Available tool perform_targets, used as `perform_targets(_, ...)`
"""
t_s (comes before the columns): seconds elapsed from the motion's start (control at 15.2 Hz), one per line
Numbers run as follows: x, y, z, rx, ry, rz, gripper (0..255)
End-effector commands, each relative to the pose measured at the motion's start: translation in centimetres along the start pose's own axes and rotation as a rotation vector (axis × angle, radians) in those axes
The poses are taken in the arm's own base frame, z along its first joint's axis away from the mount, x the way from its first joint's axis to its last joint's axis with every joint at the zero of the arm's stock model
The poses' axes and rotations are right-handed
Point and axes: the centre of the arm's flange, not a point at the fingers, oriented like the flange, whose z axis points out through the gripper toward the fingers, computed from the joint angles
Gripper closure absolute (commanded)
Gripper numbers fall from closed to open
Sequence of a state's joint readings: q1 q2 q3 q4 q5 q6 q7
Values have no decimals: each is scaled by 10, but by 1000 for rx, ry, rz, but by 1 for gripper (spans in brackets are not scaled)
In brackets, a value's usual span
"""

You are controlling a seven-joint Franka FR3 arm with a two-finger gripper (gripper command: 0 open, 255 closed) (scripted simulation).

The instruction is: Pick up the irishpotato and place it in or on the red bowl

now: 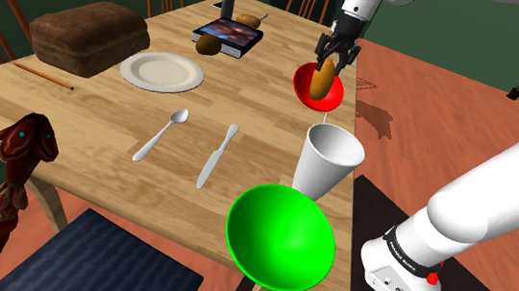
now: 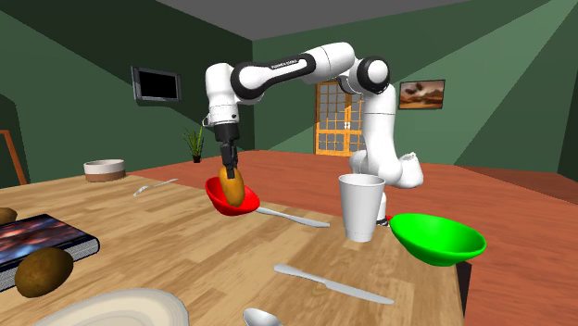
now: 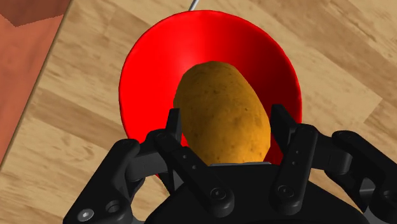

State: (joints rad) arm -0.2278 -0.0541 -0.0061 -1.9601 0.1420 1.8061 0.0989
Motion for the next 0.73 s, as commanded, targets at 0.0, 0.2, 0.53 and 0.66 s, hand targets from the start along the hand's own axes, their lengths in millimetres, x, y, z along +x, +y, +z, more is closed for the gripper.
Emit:
perform_targets(0.0,0,0,5,-1,-12,0,255)
perform_targets(0.2,0,0,5,-1,-12,0,0)
perform_targets(0.53,0,0,5,-1,-12,0,0)
perform_targets(0.66,1,0,-21,-1,-12,0,0)
